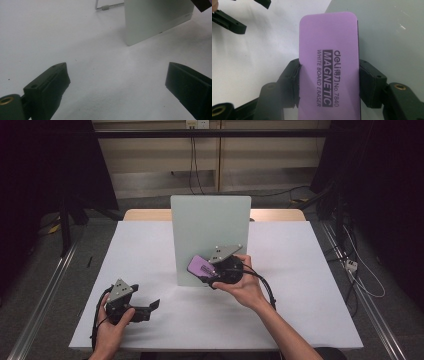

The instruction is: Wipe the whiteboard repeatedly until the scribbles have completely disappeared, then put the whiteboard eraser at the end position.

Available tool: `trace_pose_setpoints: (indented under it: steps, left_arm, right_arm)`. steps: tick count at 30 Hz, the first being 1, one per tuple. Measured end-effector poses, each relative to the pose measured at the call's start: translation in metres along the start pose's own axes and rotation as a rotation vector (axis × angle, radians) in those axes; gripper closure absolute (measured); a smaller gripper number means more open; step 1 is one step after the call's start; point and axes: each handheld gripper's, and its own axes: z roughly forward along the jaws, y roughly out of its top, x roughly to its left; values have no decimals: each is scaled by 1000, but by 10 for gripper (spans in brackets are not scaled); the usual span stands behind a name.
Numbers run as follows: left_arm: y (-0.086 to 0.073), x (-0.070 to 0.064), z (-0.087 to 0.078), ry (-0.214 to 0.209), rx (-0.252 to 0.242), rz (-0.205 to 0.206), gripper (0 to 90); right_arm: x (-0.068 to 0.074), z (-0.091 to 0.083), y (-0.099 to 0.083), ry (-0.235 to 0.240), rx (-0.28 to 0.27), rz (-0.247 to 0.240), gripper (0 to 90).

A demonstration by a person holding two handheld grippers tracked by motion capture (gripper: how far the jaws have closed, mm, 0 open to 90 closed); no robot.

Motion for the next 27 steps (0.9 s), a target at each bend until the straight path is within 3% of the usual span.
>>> trace_pose_setpoints:
  steps: [27]
  left_arm:
    - [-1, 2, -1, 0, -10, -21, 48]
  right_arm:
    - [-7, -17, -21, 61, 38, 67, 415]
